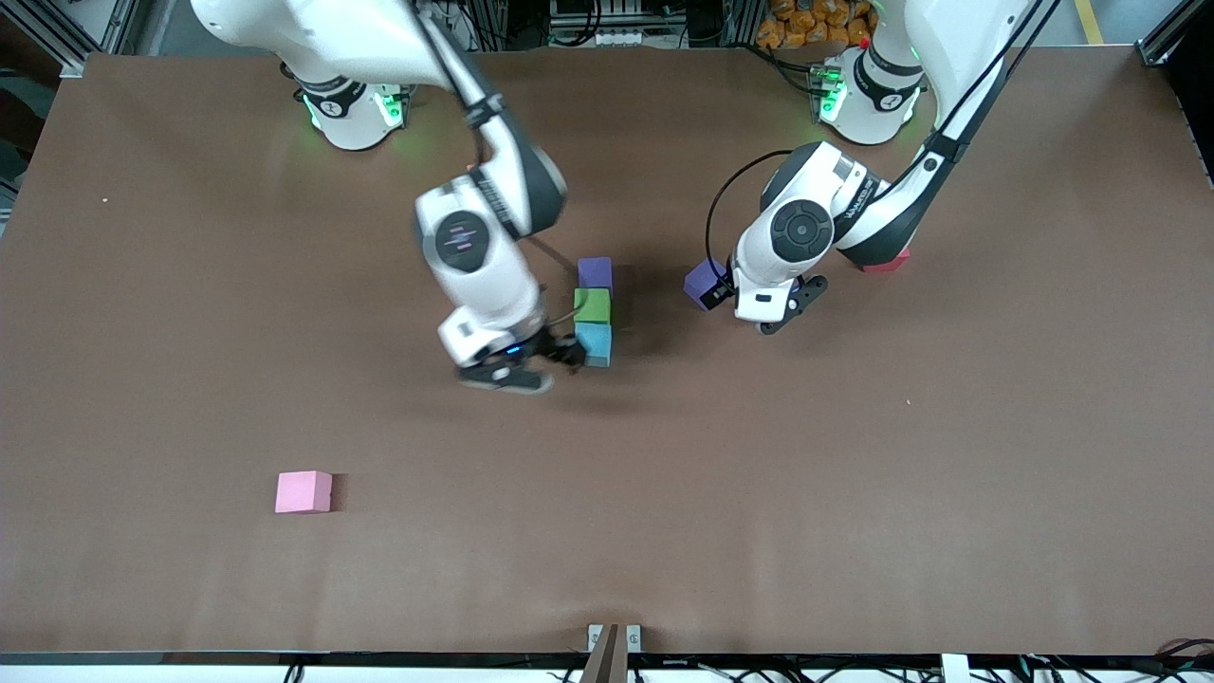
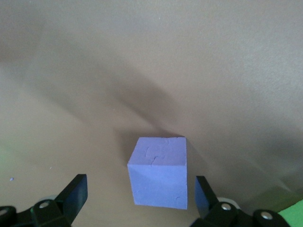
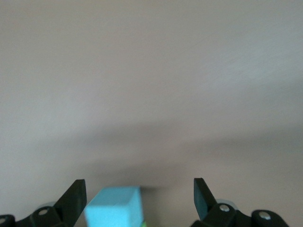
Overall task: Arrange blocks into number 1
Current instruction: 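Grasp the pink cube with the right gripper while the left gripper lifts purple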
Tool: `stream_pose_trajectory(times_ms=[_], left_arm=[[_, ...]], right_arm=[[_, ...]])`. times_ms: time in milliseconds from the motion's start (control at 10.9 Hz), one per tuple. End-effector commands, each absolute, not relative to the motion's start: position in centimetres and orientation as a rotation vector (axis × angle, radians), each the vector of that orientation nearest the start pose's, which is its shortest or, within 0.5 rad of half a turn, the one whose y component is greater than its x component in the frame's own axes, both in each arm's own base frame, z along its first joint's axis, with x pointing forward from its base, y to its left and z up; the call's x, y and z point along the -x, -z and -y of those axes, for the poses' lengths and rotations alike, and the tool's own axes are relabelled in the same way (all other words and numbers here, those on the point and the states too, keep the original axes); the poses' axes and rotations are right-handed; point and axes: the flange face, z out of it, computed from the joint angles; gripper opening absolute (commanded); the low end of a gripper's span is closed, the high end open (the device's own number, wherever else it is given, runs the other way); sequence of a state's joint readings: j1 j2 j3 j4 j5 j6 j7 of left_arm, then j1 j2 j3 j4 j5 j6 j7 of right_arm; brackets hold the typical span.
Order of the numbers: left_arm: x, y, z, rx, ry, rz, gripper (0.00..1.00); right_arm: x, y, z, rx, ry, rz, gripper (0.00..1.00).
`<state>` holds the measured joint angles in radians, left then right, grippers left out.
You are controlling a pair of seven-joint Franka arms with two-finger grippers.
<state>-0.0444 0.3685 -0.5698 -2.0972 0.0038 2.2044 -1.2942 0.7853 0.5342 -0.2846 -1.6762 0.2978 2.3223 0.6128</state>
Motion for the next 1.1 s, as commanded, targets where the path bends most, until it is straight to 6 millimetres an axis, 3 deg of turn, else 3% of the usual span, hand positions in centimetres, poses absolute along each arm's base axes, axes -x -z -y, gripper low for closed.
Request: stream_pose_trajectory(times_ms=[0, 92, 276, 460, 644, 920, 1012], left_arm=[[-44.8, -24.5, 33.4, 2.867, -0.440, 1.077, 1.00], [-44.5, -24.1, 33.7, 2.863, -0.445, 1.075, 1.00], [-44.4, -23.8, 33.9, 2.867, -0.446, 1.081, 1.00], [-43.5, -22.9, 34.2, 2.873, -0.446, 1.064, 1.00], [-43.4, -22.3, 34.1, 2.876, -0.439, 1.051, 1.00], [-43.5, -21.5, 34.3, 2.893, -0.435, 1.057, 1.00], [-43.6, -21.3, 34.3, 2.892, -0.439, 1.064, 1.00]], right_arm=[[-59.2, -31.4, -28.4, 3.012, 0.029, -0.298, 1.00], [-58.5, -31.0, -24.7, 3.030, -0.007, -0.169, 1.00], [-55.0, -28.7, -21.5, 3.041, -0.117, 0.095, 1.00], [-51.6, -27.5, -21.1, 3.021, -0.183, 0.291, 1.00], [-48.3, -26.1, -22.3, 3.003, -0.214, 0.438, 1.00], [-43.6, -22.7, -23.8, 3.013, -0.226, 0.532, 1.00], [-42.7, -22.8, -24.0, 3.007, -0.237, 0.545, 1.00]])
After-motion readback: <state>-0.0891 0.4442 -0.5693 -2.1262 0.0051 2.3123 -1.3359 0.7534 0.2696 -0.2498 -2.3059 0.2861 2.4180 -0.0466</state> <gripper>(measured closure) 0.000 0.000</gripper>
